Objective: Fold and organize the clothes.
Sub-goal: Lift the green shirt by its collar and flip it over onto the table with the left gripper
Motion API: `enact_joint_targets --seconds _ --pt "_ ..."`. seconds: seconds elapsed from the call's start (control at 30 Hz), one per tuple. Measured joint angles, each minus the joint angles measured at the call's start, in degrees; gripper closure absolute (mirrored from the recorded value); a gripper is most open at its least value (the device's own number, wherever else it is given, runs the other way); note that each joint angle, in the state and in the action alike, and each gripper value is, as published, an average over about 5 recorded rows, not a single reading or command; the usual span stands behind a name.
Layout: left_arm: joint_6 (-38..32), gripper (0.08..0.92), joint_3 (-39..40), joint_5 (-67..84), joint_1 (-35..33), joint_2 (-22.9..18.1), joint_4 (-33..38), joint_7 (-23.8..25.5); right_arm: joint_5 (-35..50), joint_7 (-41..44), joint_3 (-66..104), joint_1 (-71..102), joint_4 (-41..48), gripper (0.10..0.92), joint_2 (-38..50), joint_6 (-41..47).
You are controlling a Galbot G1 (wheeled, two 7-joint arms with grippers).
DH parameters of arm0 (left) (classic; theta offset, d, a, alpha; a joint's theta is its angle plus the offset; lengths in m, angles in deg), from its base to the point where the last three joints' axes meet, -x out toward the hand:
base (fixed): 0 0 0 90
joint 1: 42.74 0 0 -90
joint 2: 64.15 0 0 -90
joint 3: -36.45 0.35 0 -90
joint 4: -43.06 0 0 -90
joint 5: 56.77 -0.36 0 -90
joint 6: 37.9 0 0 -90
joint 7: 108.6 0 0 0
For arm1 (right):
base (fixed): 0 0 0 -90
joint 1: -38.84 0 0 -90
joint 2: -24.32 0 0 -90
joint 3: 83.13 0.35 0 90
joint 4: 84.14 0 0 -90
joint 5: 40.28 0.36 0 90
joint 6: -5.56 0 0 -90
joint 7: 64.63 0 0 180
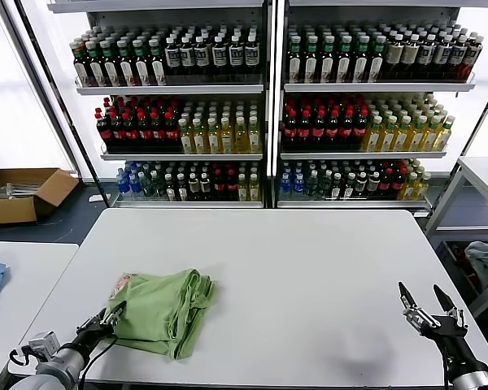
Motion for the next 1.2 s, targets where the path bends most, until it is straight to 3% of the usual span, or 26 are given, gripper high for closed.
enact_joint_targets --seconds 0.17,0.27,0.67,1.0,1.2 --pt "-0.4 0.849 -0.8 1.3 -0.5 -0.1 0.2 0.0 0.0 0.0 0.0 0.3 -0.5 0.203 -0.5 0.0" --pt "-0.5 0.892 -1.5 2.1 -0.9 -0.3 0.5 -0.1 -0.1 -0.1 0.0 0.4 -0.8 0.203 -0.8 0.0" --pt "0.7 0.897 -12.3 7.2 -2.9 0.5 1.8 -1.9 0.0 -0.1 0.2 0.4 -0.8 0.203 -1.1 -0.1" --pt "2.4 0.897 -25.8 9.8 -3.1 7.8 0.8 -4.4 0.1 -0.2 -1.1 -0.9 0.2 0.203 -0.7 -0.2" --pt "3.5 0.897 -29.8 10.0 -2.9 11.7 3.0 -6.7 0.6 -0.2 -0.9 -0.7 0.8 0.203 -0.2 -0.5"
